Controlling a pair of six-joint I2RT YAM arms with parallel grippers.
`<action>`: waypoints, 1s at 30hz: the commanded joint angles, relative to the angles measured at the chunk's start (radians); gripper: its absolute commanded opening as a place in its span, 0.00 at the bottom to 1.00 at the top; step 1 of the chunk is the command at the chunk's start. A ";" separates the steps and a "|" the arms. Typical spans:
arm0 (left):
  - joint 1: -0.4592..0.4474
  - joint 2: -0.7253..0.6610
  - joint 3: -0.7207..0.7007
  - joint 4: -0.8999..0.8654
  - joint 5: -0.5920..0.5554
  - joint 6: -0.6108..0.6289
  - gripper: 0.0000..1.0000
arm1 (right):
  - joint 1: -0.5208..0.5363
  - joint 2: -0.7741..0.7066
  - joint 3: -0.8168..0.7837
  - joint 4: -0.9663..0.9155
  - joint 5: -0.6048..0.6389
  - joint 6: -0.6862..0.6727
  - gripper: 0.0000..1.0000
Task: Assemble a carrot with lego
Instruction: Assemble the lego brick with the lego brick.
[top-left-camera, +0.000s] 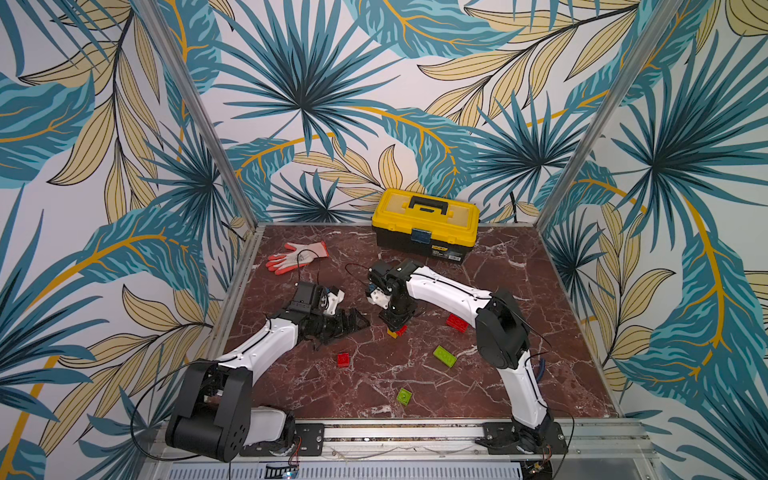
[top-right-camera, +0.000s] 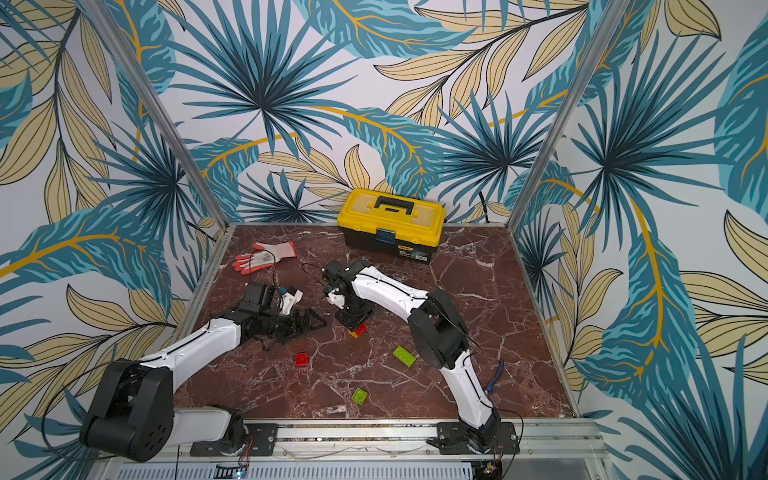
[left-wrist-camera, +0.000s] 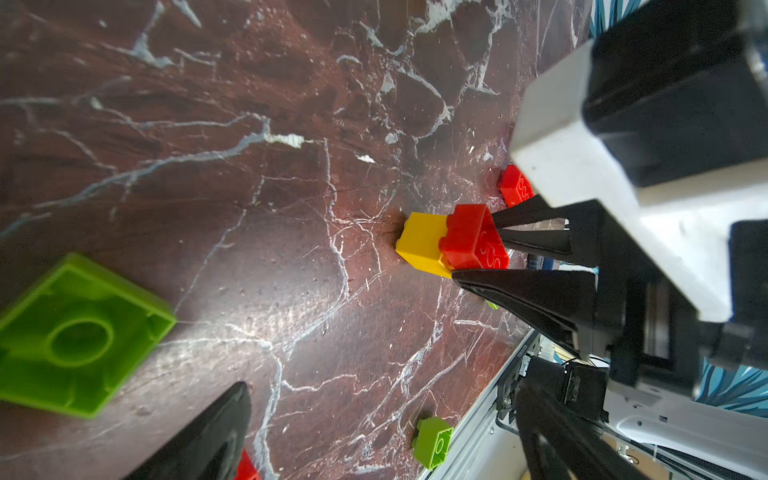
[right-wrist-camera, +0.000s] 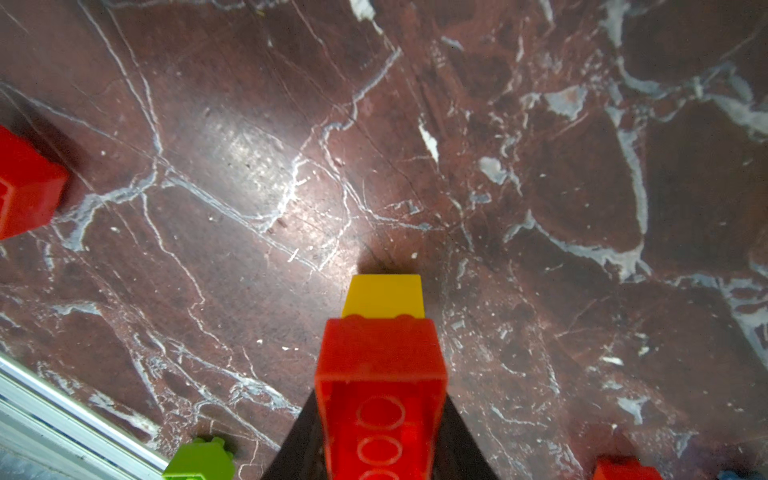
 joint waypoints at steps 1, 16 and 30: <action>-0.002 0.007 0.009 0.019 0.012 0.017 0.99 | 0.006 0.037 0.008 -0.035 -0.005 -0.014 0.25; -0.003 0.007 0.011 0.019 0.005 0.015 0.99 | 0.059 0.103 -0.013 -0.071 0.108 0.042 0.24; -0.003 -0.001 0.010 0.018 0.003 0.014 0.99 | 0.071 0.131 -0.130 -0.013 0.202 0.052 0.24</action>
